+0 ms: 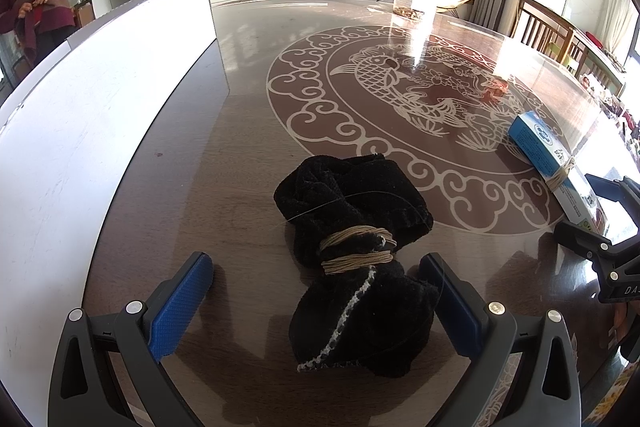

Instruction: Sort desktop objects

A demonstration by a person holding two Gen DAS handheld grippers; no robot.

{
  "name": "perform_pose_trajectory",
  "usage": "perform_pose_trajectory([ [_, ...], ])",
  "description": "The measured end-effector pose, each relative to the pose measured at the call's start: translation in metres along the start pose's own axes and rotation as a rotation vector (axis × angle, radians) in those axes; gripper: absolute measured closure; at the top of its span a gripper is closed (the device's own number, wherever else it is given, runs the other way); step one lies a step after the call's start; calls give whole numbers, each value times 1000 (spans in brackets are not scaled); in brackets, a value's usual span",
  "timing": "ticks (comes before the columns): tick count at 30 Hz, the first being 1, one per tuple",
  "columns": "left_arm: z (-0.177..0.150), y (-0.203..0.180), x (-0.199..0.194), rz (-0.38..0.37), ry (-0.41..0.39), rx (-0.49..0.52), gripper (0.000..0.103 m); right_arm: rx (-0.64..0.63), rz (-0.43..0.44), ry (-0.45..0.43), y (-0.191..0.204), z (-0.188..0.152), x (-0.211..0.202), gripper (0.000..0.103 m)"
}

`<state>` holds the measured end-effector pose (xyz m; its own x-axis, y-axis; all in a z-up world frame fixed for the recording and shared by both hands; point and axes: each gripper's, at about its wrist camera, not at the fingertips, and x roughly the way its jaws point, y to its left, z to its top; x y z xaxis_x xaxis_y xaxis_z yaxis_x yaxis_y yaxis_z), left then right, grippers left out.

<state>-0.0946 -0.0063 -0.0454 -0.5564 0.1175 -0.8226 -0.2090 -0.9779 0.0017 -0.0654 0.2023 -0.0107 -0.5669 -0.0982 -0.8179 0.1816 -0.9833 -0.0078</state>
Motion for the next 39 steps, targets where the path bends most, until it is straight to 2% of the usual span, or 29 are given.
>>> perform_pose_trajectory([
  [3,1,0,1,-2,13,8,0,-8,1,4,0,1,0,0],
  [7,13,-1,6,-13,138,27,0,-93,63,174,-2,29,15,0],
  [9,19,-3,9,-17,163,39,0,-63,110,196,-6,44,19,1],
  [10,21,-4,7,-23,142,52,15,-52,134,216,-7,50,23,8],
  [11,22,-4,3,-30,117,61,46,-69,118,224,-4,54,25,18],
  [12,24,-4,-1,-30,110,64,69,-107,85,226,0,57,25,49],
  [13,25,-1,-3,-30,119,57,74,-131,75,227,3,59,22,59],
  [15,21,4,-15,-54,83,46,74,-112,102,259,3,58,20,59],
  [17,13,10,-31,-47,45,25,74,-147,81,243,6,55,12,59],
  [21,-4,29,-71,-83,-41,-78,74,-148,106,202,8,53,-12,59],
  [23,-4,37,-94,-83,-81,-101,74,-158,119,172,12,63,-28,59],
  [26,6,56,-134,-73,-153,-123,74,-194,145,107,30,90,-54,59],
  [30,31,107,-186,-30,-222,-150,74,-259,212,0,73,146,-88,59],
  [34,44,175,-207,72,-216,-217,74,-323,310,-99,139,209,-108,59],
  [39,31,243,-179,130,-98,-330,74,-396,447,-165,241,268,-108,59],
])
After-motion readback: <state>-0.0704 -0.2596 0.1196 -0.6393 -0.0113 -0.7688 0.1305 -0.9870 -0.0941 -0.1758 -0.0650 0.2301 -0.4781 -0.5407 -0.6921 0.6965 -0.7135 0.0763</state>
